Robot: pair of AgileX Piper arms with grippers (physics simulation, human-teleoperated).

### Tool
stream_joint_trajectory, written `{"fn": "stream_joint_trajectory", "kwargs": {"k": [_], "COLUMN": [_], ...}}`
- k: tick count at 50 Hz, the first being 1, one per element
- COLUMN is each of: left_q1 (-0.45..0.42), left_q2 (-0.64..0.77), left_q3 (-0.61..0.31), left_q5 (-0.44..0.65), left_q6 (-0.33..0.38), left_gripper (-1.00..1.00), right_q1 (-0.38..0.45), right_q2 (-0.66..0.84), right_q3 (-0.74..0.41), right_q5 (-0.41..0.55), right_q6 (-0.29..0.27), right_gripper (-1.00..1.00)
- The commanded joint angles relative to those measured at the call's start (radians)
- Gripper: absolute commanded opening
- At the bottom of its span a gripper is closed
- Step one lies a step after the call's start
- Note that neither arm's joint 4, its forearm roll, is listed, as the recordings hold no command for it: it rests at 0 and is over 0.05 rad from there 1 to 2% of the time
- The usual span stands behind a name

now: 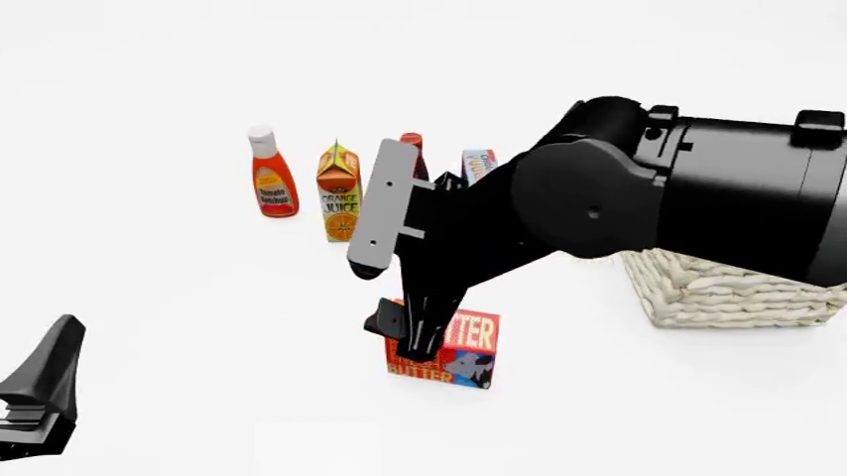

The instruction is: Pick the butter and place it in the basket.

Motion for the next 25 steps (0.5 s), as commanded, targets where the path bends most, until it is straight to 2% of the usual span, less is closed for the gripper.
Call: {"fn": "stream_joint_trajectory", "kwargs": {"k": [1,25], "left_q1": [0.0,0.0], "left_q2": [0.0,0.0], "left_q3": [0.0,0.0], "left_q5": [0.0,0.0], "left_q6": [0.0,0.0], "left_gripper": [1.0,1.0], "right_q1": [-0.04,-0.052], "right_q2": [0.057,0.088], "right_q3": [-0.017,0.07], "right_q5": [-0.027,-0.113], "right_q6": [-0.006,0.031], "right_gripper": [1.0,1.0]}}
